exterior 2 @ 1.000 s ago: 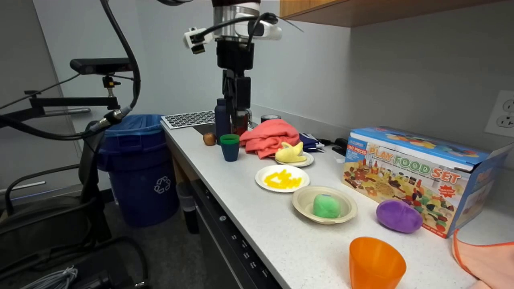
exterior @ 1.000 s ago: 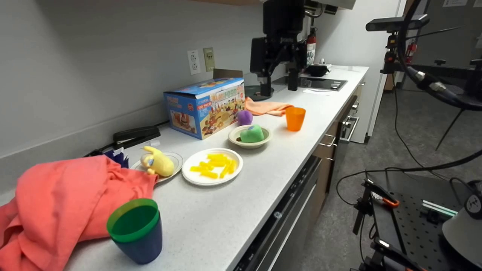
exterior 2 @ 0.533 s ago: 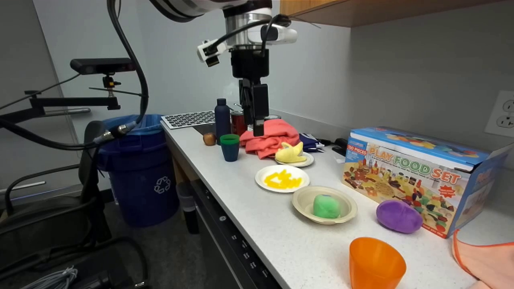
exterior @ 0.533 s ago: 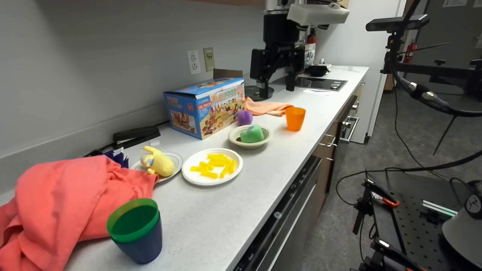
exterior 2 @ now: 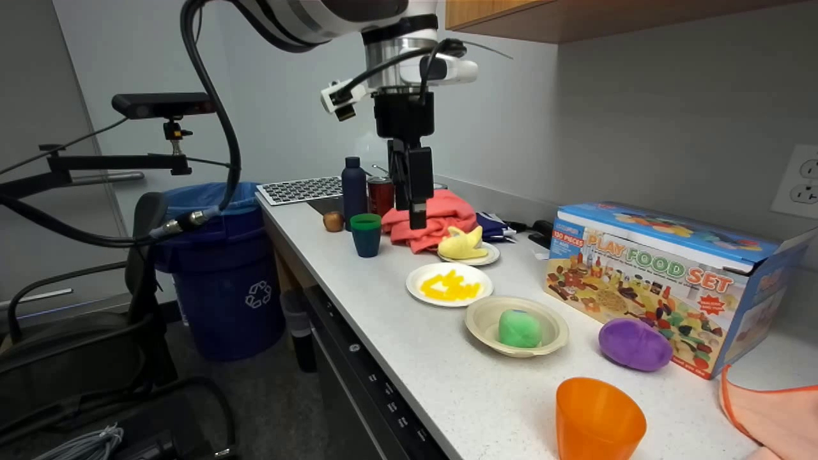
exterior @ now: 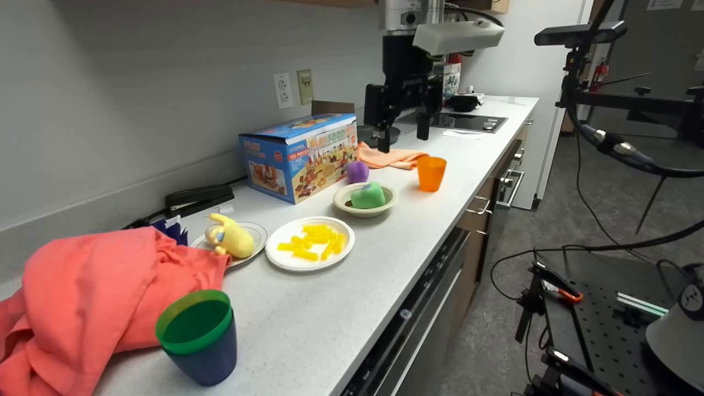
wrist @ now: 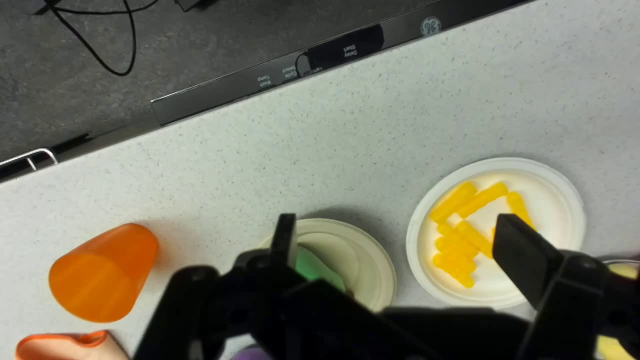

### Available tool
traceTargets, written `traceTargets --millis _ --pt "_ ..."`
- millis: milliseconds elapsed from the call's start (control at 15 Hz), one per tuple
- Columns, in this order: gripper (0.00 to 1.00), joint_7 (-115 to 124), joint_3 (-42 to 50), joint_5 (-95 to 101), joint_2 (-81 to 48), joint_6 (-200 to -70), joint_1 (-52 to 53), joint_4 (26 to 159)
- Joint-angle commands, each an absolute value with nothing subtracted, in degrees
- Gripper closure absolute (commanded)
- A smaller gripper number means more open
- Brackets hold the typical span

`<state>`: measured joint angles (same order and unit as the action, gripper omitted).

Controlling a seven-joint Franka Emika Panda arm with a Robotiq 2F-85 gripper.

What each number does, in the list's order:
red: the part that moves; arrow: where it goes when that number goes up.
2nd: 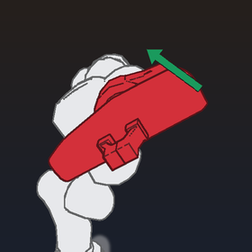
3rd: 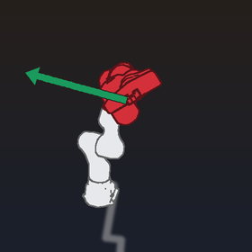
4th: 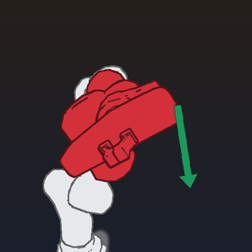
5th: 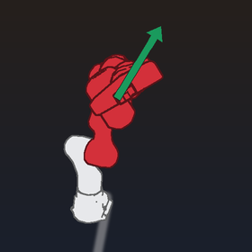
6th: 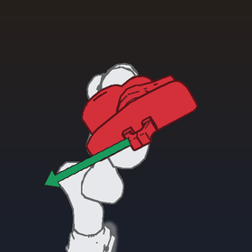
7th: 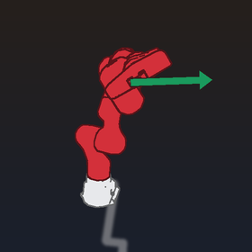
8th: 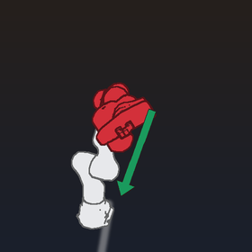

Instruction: Put the green plushie in the blue cup

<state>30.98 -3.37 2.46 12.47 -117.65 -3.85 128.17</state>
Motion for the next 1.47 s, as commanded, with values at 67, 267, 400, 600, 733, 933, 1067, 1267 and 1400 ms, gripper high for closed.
traceTargets --millis 67,267,400,600,733,933,1067,1267,1400 --pt "0.00 35.1 -1.4 9.3 8.4 -123.1 -6.4 129.1" --pt "0.00 37.2 0.6 13.7 4.3 -125.8 -7.6 128.3" --pt "0.00 39.6 2.1 17.5 1.2 -128.6 -8.2 127.9" --pt "0.00 43.3 4.0 19.7 -2.4 -133.0 -7.8 127.1" --pt "0.00 45.5 4.7 19.8 -4.2 -135.3 -6.9 126.2" --pt "0.00 47.6 5.0 19.9 -6.0 -138.4 -6.0 125.0" --pt "0.00 48.8 5.3 20.3 -7.3 -139.5 -5.5 124.0" --pt "0.00 49.9 5.8 20.2 -9.1 -139.5 -4.8 123.0" --pt "0.00 50.4 6.2 20.3 -10.5 -139.5 -4.4 122.3"
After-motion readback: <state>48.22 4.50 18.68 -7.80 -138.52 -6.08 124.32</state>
